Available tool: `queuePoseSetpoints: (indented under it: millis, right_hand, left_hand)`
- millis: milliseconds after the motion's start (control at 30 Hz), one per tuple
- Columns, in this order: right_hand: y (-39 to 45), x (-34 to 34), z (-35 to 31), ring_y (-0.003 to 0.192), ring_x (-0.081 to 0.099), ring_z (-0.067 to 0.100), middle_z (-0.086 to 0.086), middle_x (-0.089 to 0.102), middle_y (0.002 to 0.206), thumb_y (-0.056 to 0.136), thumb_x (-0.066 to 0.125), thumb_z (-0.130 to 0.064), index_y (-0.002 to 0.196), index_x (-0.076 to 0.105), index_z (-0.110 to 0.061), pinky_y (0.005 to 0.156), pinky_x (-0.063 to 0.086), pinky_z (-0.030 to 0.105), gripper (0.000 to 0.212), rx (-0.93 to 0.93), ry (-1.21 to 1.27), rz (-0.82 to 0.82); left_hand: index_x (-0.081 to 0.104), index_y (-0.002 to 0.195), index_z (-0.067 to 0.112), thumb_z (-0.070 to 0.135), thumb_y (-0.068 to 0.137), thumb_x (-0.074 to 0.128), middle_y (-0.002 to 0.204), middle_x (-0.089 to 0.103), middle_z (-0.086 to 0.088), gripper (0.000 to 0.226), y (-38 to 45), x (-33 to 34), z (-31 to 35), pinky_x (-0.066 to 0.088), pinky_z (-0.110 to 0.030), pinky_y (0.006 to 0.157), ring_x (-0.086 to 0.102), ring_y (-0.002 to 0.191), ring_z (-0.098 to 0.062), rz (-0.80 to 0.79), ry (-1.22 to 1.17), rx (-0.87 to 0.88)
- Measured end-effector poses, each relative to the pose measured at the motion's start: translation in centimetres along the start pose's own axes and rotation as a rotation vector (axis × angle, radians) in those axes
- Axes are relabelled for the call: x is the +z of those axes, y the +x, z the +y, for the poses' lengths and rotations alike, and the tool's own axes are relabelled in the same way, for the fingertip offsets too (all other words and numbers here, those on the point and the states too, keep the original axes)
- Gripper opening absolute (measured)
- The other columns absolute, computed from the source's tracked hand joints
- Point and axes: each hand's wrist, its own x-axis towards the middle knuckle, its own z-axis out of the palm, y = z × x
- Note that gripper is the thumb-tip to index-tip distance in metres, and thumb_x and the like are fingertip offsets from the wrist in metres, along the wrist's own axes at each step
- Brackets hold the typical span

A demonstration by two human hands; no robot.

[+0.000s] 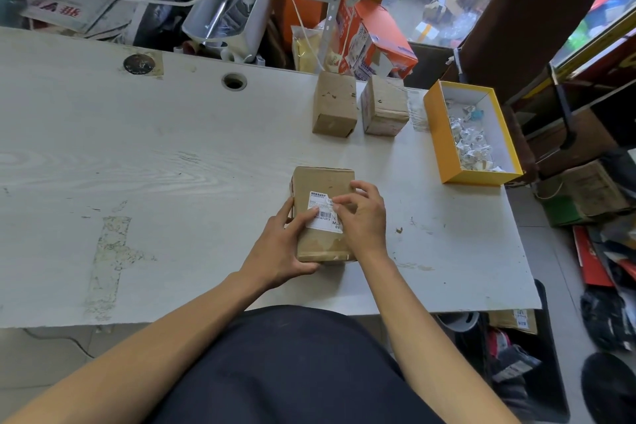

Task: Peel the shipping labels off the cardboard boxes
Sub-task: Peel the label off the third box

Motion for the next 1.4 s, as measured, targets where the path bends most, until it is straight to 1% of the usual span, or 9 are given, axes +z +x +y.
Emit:
queuePoseSetpoints:
  millis: [100, 233, 367, 600, 733, 867, 1267, 1333, 1400]
  right_hand:
    - [0.3, 0.3, -0.4, 0.119, 0.043, 0.015, -0.003, 0.05, 0.129, 0.085, 0.069, -0.017, 0.087, 0.075, -0.017, 0.092, 0.03, 0.018, 0.006, 0.037, -0.06, 0.002]
    - [0.5, 1.0, -0.5, 0.117, 0.04, 0.016, -0.004, 0.046, 0.129, 0.088, 0.064, -0.02, 0.084, 0.07, -0.015, 0.085, 0.031, 0.021, 0.01, 0.047, -0.123, 0.022]
    - [0.7, 1.3, -0.4, 0.119, 0.036, 0.016, -0.005, 0.041, 0.13, 0.093, 0.057, -0.02, 0.084, 0.064, -0.017, 0.082, 0.034, 0.025, 0.012, 0.015, -0.197, 0.005]
    - [0.9, 1.4, -0.2, 0.121, 0.033, 0.018, -0.002, 0.036, 0.133, 0.096, 0.051, -0.018, 0.09, 0.063, -0.01, 0.094, 0.04, 0.033, 0.016, -0.002, -0.221, -0.039]
    - [1.0, 1.4, -0.1, 0.122, 0.032, 0.021, 0.001, 0.035, 0.136, 0.096, 0.049, -0.015, 0.092, 0.062, -0.007, 0.1, 0.036, 0.033, 0.016, 0.013, -0.183, -0.06]
    - [1.0, 1.2, -0.1, 0.124, 0.031, 0.023, 0.003, 0.034, 0.138, 0.096, 0.048, -0.013, 0.092, 0.061, -0.006, 0.102, 0.032, 0.032, 0.016, 0.004, -0.174, -0.079]
    - [1.2, 0.7, -0.3, 0.124, 0.027, 0.017, -0.002, 0.031, 0.138, 0.098, 0.047, -0.014, 0.083, 0.055, -0.015, 0.098, 0.024, 0.023, 0.017, 0.043, -0.13, -0.162]
    - [1.2, 0.3, -0.4, 0.119, 0.031, 0.011, -0.007, 0.036, 0.132, 0.097, 0.048, -0.014, 0.08, 0.055, -0.016, 0.096, 0.026, 0.023, 0.018, 0.067, -0.04, -0.141]
    - [1.4, -0.3, -0.2, 0.109, 0.047, 0.01, -0.007, 0.051, 0.126, 0.094, 0.049, -0.014, 0.08, 0.056, -0.016, 0.09, 0.037, 0.025, 0.016, 0.13, 0.106, -0.049]
  left_hand:
    - [0.032, 0.143, 0.05, 0.049, 0.054, 0.08, 0.162, 0.014, 0.006, 0.102, -0.1, -0.1, 0.1, 0.04, -0.026, 0.1, 0.042, 0.125, -0.021, -0.003, -0.003, -0.001]
    - [0.028, 0.141, 0.052, 0.057, 0.052, 0.073, 0.161, 0.015, 0.006, 0.1, -0.1, -0.1, 0.2, 0.045, -0.033, 0.101, 0.043, 0.124, -0.022, -0.001, -0.002, -0.004]
    - [0.031, 0.143, 0.05, 0.052, 0.053, 0.079, 0.161, 0.015, 0.007, 0.101, 0.0, 0.1, -0.1, 0.047, -0.036, 0.101, 0.044, 0.124, -0.02, 0.0, -0.013, 0.001]
    - [0.029, 0.142, 0.052, 0.051, 0.054, 0.08, 0.161, 0.015, 0.007, 0.102, 0.0, 0.2, -0.1, 0.045, -0.034, 0.102, 0.043, 0.124, -0.02, 0.006, -0.001, -0.006]
    - [0.03, 0.141, 0.052, 0.055, 0.052, 0.075, 0.161, 0.014, 0.007, 0.1, -0.1, 0.1, 0.1, 0.043, -0.031, 0.103, 0.039, 0.129, -0.02, 0.007, -0.024, -0.015]
    - [0.033, 0.143, 0.049, 0.052, 0.053, 0.078, 0.16, 0.013, 0.006, 0.1, -0.1, 0.1, 0.2, 0.038, -0.026, 0.101, 0.037, 0.13, -0.019, 0.004, -0.037, -0.018]
    - [0.031, 0.141, 0.052, 0.054, 0.052, 0.077, 0.16, 0.013, 0.006, 0.1, -0.1, 0.0, 0.4, 0.041, -0.03, 0.104, 0.037, 0.13, -0.02, 0.006, -0.056, -0.015]
    - [0.03, 0.14, 0.053, 0.057, 0.051, 0.076, 0.16, 0.012, 0.006, 0.1, -0.1, -0.1, 0.5, 0.042, -0.032, 0.105, 0.037, 0.13, -0.02, 0.006, -0.056, -0.011]
    - [0.03, 0.141, 0.053, 0.057, 0.052, 0.078, 0.16, 0.007, 0.006, 0.102, -0.2, -0.1, 0.4, 0.045, -0.035, 0.105, 0.039, 0.128, -0.019, 0.007, -0.06, -0.003]
